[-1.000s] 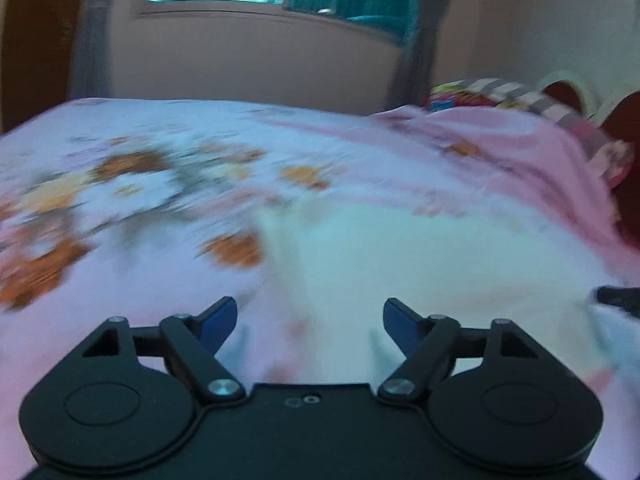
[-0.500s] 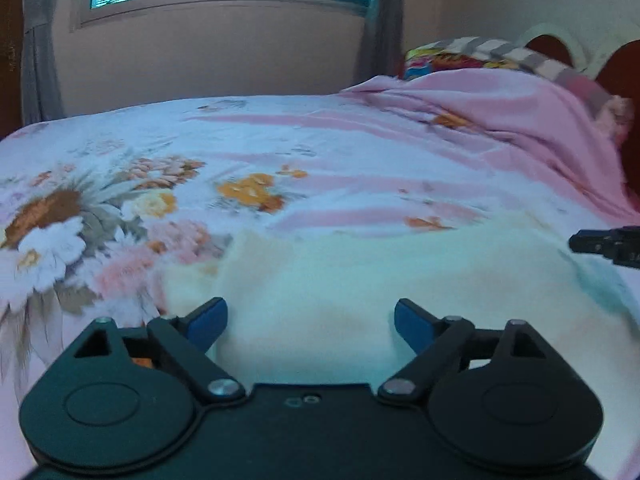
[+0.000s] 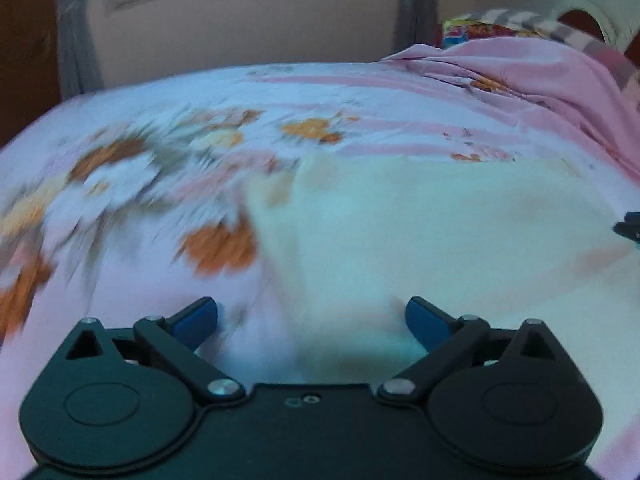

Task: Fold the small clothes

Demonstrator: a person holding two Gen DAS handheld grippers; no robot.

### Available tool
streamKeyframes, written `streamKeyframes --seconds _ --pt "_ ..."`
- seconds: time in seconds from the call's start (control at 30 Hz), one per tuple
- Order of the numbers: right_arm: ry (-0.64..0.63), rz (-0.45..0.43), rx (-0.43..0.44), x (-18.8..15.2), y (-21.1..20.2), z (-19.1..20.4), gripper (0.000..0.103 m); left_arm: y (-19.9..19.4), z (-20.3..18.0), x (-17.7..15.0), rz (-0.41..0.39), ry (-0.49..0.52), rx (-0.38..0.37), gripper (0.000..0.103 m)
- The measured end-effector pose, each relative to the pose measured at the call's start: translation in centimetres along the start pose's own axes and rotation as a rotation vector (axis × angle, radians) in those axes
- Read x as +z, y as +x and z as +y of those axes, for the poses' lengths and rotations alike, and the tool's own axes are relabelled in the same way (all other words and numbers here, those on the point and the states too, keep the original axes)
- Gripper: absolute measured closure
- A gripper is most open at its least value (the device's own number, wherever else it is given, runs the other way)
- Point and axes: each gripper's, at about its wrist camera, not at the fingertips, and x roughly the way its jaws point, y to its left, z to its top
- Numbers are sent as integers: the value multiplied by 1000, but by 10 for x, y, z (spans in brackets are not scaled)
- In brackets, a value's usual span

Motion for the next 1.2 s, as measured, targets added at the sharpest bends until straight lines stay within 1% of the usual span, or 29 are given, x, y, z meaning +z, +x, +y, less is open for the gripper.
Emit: streamKeyframes --seconds 0.03,0.07,0.1,0.13,0.17,0.2,0.23,0.3,0.37,0.4,0.47,0.53,0.57,0.6,0.67,0.7,0.77,0.83,0.87,1.0,1.07,1.13,1.2 --pt "10 -14 11 -3 -11 0 63 -10 1 -7 0 -2 22 4" --pt "34 -42 26 -8 -26 -1 63 -20 4 -12 -7 -13 26 4" --pt "66 -55 46 -14 -37 -1 63 -29 5 -17 -8 -30 15 4" --pt "84 -47 67 -20 -43 0 63 -35 6 -23 0 -47 11 4" --pt "85 -4 74 -26 -43 5 63 -36 7 -27 15 -56 14 4" --pt "74 59 59 -33 -39 12 63 -38 6 -32 29 -56 24 4" --pt "71 69 37 -36 -39 18 63 -41 5 -37 31 -59 35 4" --pt "111 39 33 -41 -54 22 63 -50 4 -41 40 -82 28 4" --pt "164 -20 36 -48 -77 24 63 -60 1 -47 45 -78 19 4" --pt "172 -40 33 -52 -87 27 63 -64 0 -50 47 -72 18 4" --pt "169 -51 38 -55 -98 31 63 -72 1 -57 45 -78 -2 4" --pt "175 -86 43 -57 -108 32 63 -78 6 -62 26 -104 -27 4" --pt "188 -88 51 -55 -112 30 63 -79 9 -64 17 -122 -41 3" --pt "213 -91 57 -56 -115 28 63 -81 13 -66 8 -146 -67 3" --pt "250 -108 77 -59 -120 22 62 -82 21 -68 0 -193 -141 7" --pt "263 -110 80 -61 -119 19 61 -82 26 -68 -9 -223 -172 7" --pt "285 -121 79 -65 -118 15 56 -75 37 -64 -25 -296 -265 10" --pt "308 -126 96 -70 -117 10 54 -59 52 -58 -31 -393 -375 11" --pt "317 -135 102 -70 -116 9 54 -49 58 -57 -30 -432 -414 12" --pt "355 -162 120 -72 -116 -2 54 -3 76 -42 -44 -518 -531 13" --pt "364 -182 78 -71 -112 -15 54 16 79 -29 -33 -515 -572 13" --pt "385 -191 -12 -69 -106 -35 54 32 79 -15 -17 -502 -602 13" --pt "428 -188 -79 -68 -100 -60 54 44 77 -5 2 -468 -614 14"
